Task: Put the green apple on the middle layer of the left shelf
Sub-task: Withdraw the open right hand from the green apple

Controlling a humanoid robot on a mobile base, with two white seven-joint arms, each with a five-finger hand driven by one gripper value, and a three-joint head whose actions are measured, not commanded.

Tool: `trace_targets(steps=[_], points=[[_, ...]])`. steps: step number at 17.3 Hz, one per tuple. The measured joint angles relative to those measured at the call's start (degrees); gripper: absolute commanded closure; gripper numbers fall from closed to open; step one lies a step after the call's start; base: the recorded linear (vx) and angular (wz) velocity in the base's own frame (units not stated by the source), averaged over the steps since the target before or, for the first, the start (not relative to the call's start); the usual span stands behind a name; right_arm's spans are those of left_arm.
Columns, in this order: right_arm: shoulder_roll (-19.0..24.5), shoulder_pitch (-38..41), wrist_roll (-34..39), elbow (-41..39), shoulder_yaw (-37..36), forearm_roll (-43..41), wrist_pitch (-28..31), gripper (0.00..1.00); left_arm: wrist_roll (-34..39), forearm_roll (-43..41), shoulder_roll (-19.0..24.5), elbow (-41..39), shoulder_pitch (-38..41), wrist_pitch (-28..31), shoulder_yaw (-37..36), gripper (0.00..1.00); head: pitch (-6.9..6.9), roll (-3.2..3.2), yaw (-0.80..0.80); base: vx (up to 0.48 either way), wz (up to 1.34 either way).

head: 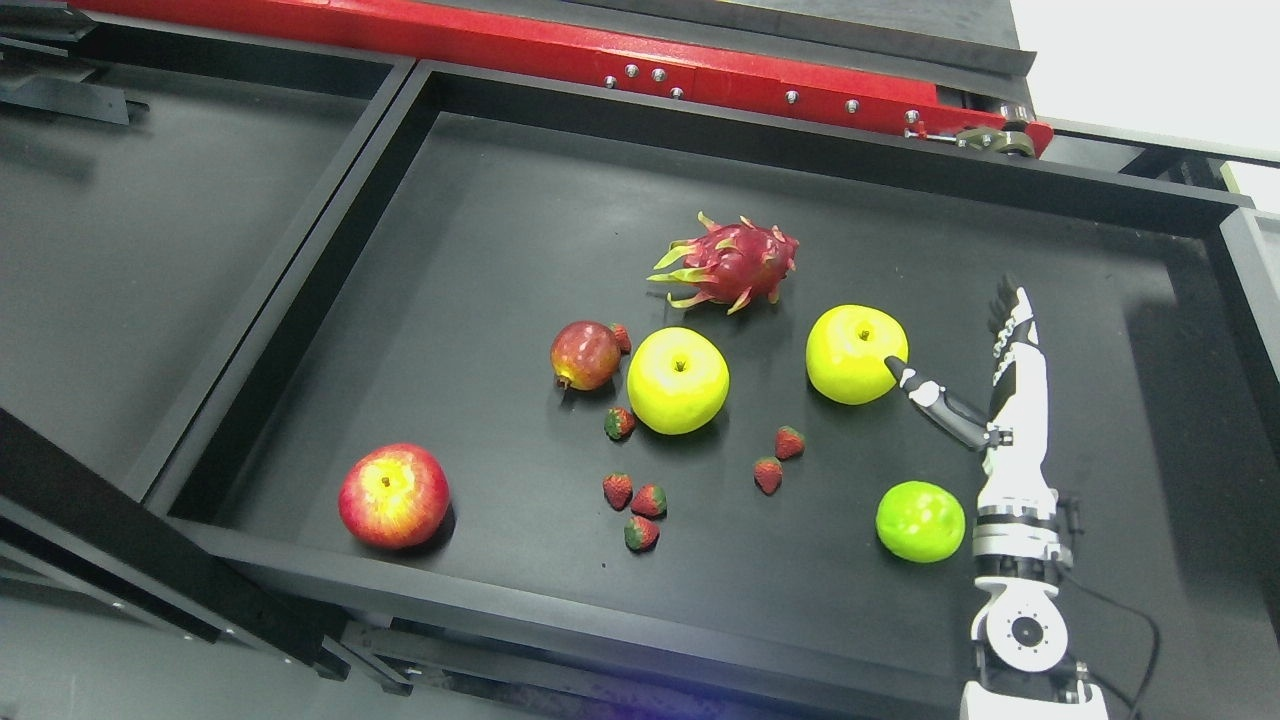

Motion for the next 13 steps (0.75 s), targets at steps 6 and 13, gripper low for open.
trace_targets(steps=[6, 13], points=[[0.0, 3.05, -2.82, 0.36, 3.27, -6.51, 0.05, 0.0, 0.0, 0.0, 0.0, 0.0, 0.0, 0.0, 0.0, 0.0, 0.0, 0.0, 0.0, 0.0, 0.0], [0.0, 5.6, -3.52, -0.46, 6.35, -8.65, 0.5, 0.0, 0.0, 0.0, 0.0, 0.0, 0.0, 0.0, 0.0, 0.0, 0.0, 0.0, 0.0, 0.0, 0.0]])
